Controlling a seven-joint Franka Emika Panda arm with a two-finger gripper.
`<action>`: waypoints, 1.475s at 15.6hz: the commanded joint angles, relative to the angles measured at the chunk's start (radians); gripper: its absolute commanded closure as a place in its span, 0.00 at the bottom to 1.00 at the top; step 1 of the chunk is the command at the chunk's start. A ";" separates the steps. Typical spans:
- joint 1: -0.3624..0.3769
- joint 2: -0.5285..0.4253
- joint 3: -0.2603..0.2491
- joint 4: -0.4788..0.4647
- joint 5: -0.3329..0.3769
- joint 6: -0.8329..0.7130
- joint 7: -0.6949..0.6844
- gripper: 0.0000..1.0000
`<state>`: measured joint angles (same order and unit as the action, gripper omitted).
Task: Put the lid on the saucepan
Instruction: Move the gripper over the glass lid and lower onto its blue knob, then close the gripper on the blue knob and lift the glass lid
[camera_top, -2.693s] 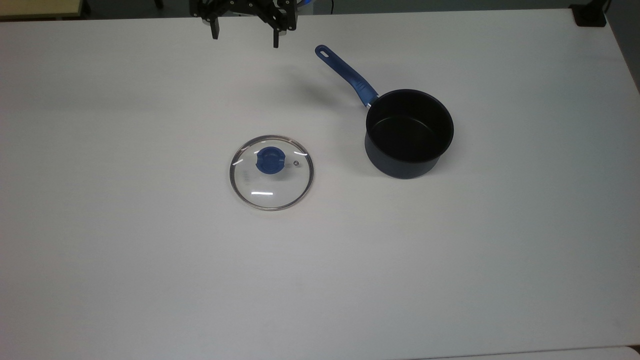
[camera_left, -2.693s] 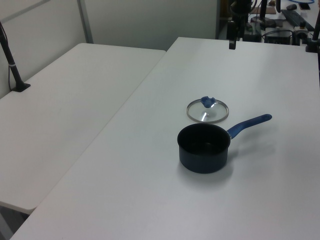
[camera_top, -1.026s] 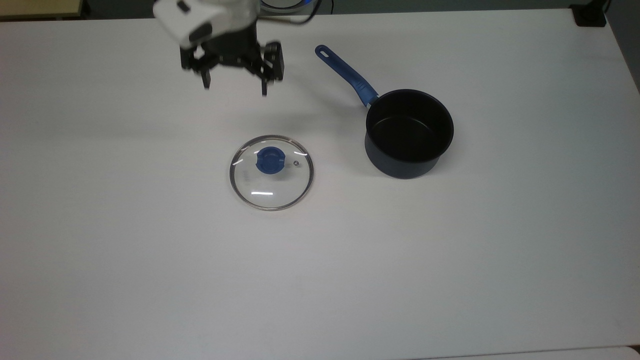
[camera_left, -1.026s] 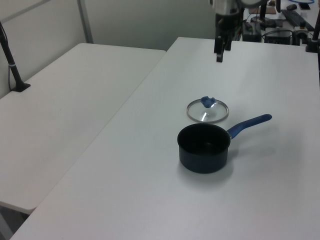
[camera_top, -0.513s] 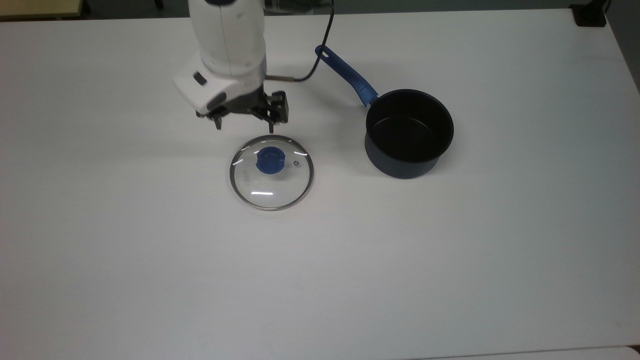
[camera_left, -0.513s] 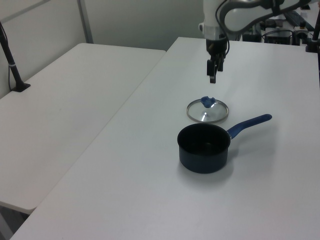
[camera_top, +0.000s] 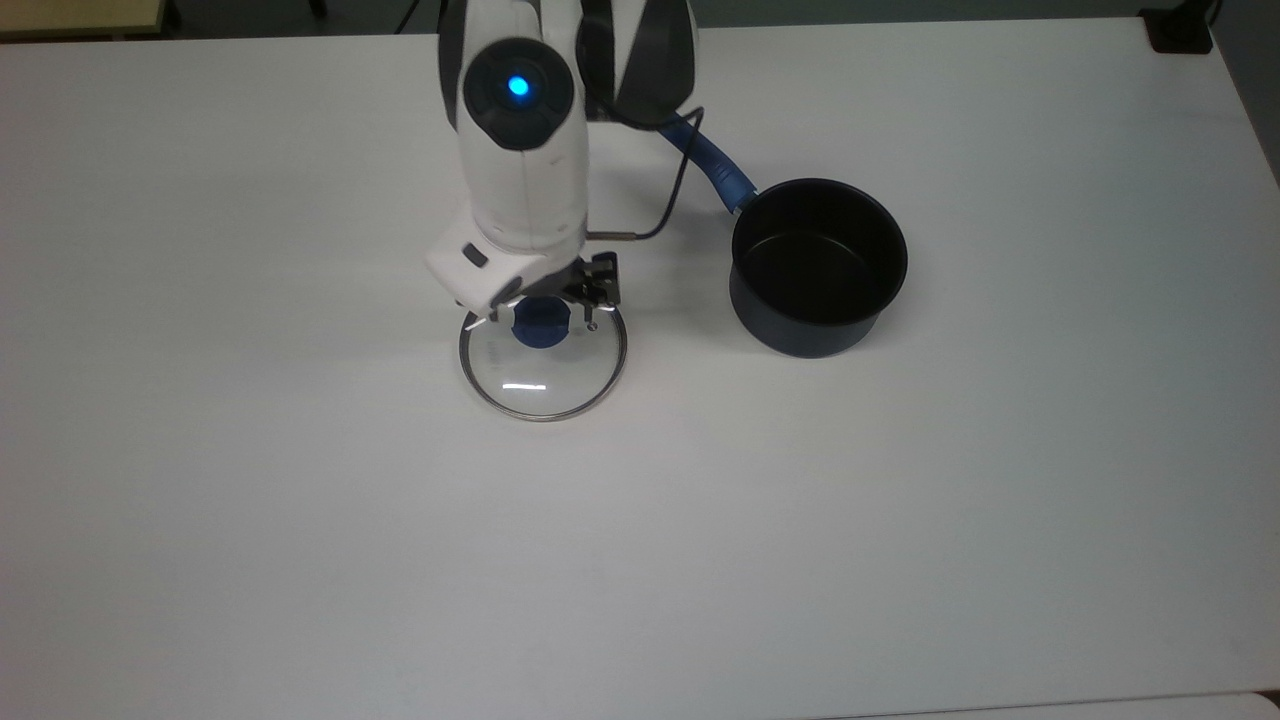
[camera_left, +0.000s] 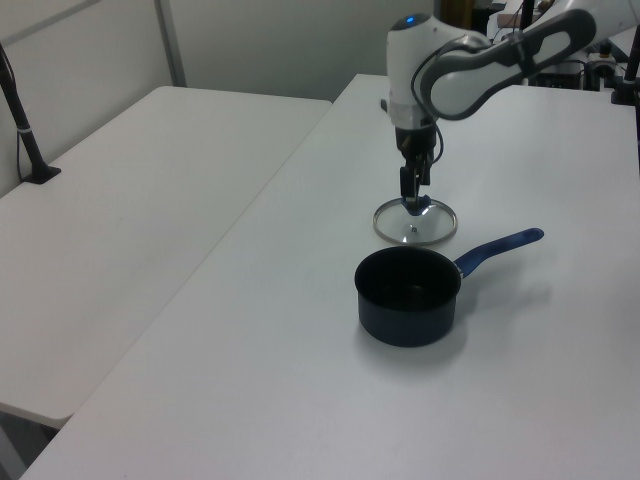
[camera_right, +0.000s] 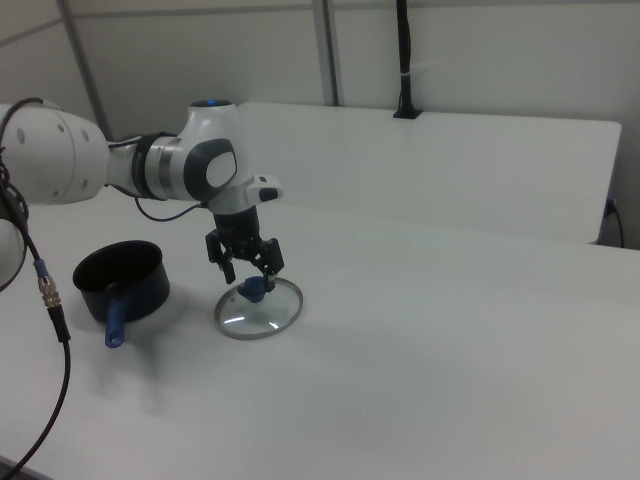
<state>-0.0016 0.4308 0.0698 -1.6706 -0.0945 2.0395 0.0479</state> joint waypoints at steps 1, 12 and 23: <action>0.015 0.009 -0.007 -0.008 0.001 0.053 -0.017 0.26; 0.014 -0.075 -0.007 0.008 0.015 -0.017 -0.014 0.72; 0.234 -0.106 0.010 0.219 0.084 -0.246 0.292 0.70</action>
<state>0.1245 0.3276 0.0897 -1.4693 -0.0172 1.8186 0.2550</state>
